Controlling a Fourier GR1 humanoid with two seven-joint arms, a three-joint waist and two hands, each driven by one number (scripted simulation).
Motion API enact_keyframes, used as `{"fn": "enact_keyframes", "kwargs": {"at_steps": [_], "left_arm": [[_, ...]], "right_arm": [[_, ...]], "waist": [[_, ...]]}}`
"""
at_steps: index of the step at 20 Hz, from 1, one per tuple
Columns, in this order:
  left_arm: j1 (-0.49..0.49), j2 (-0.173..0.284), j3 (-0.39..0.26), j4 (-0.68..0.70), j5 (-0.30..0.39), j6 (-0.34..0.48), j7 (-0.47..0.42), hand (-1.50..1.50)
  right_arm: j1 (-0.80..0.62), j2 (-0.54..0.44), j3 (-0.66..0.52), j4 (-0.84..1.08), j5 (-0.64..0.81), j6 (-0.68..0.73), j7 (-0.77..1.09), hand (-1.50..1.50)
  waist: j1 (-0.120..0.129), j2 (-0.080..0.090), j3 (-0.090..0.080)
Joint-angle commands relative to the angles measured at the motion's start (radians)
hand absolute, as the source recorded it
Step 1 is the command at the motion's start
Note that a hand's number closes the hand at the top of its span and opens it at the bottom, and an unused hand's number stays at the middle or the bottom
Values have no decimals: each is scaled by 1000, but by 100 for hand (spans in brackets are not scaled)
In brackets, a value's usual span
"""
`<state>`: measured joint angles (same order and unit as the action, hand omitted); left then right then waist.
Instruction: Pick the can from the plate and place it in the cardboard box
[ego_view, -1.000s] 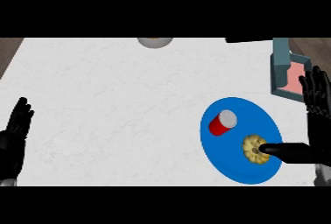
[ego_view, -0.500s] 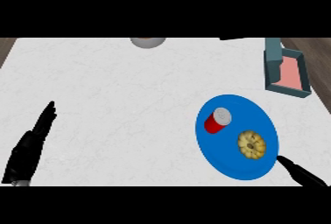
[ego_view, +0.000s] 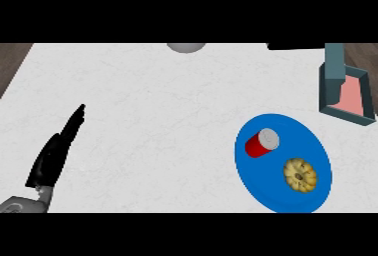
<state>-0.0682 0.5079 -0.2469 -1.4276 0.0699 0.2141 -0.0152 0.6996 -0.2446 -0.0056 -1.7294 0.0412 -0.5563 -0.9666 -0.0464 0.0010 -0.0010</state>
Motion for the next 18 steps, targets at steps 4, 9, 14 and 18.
{"fn": "enact_keyframes", "kwargs": {"at_steps": [4,9,14,18], "left_arm": [[-33,-52,-34,19,-47,0,-1,0],[-118,-75,-26,91,-71,-16,-1,0],[-79,-89,-32,60,-80,-27,-3,0],[-88,-90,13,119,-75,-51,-28,0]], "right_arm": [[251,-1,136,-276,292,-131,260,-150],[252,25,215,-386,560,-133,580,-150],[183,103,218,-411,789,-41,852,-150],[115,178,296,-429,952,56,992,-150]], "waist": [[41,3,-2],[51,9,-3],[60,7,-1],[51,3,0]]}}
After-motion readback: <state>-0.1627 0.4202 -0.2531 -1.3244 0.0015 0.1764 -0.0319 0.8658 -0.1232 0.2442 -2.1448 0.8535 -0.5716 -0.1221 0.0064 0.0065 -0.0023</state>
